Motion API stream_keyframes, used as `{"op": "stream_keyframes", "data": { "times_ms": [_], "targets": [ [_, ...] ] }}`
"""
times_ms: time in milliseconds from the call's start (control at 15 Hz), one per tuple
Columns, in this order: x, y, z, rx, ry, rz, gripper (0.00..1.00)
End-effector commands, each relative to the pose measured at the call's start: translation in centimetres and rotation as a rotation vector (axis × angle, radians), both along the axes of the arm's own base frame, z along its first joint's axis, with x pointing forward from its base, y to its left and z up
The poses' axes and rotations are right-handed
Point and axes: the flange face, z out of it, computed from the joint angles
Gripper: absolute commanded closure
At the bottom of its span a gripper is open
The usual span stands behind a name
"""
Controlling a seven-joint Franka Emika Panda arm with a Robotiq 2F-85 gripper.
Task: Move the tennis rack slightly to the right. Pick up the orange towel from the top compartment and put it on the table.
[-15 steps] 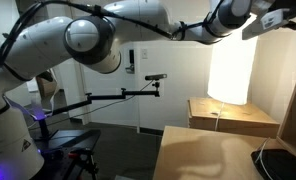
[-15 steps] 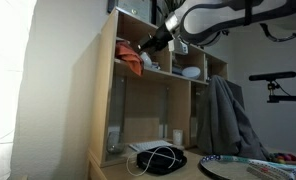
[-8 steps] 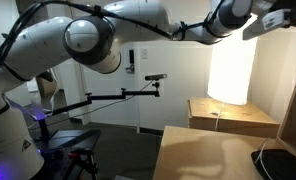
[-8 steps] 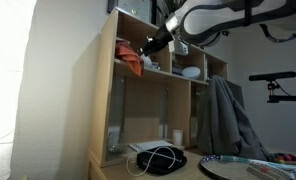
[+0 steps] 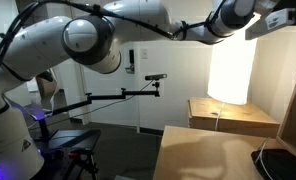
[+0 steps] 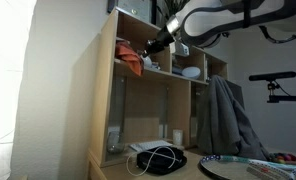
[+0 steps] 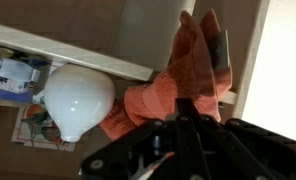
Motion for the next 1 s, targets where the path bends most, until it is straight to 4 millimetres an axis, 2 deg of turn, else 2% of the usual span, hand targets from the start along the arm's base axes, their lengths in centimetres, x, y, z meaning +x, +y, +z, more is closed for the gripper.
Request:
{"op": "stream_keyframes", "data": {
  "times_ms": [0,400,600,667,933],
  "targets": [
    [-0.1,-0.4,0.6,0.017,0.031,-0.005,0.72],
    [0.1,-1.3,-0.4,0.0,0.084,-0.045,0.27],
    [0.3,-0.9,-0.9,-0.013,0.12,-0.046,0.05],
    [0.4,-0.8,-1.0,-0.013,0.119,-0.047,0.01],
    [0.4,-0.3,-1.1,-0.026,0.121,-0.033,0.0]
  ]
}}
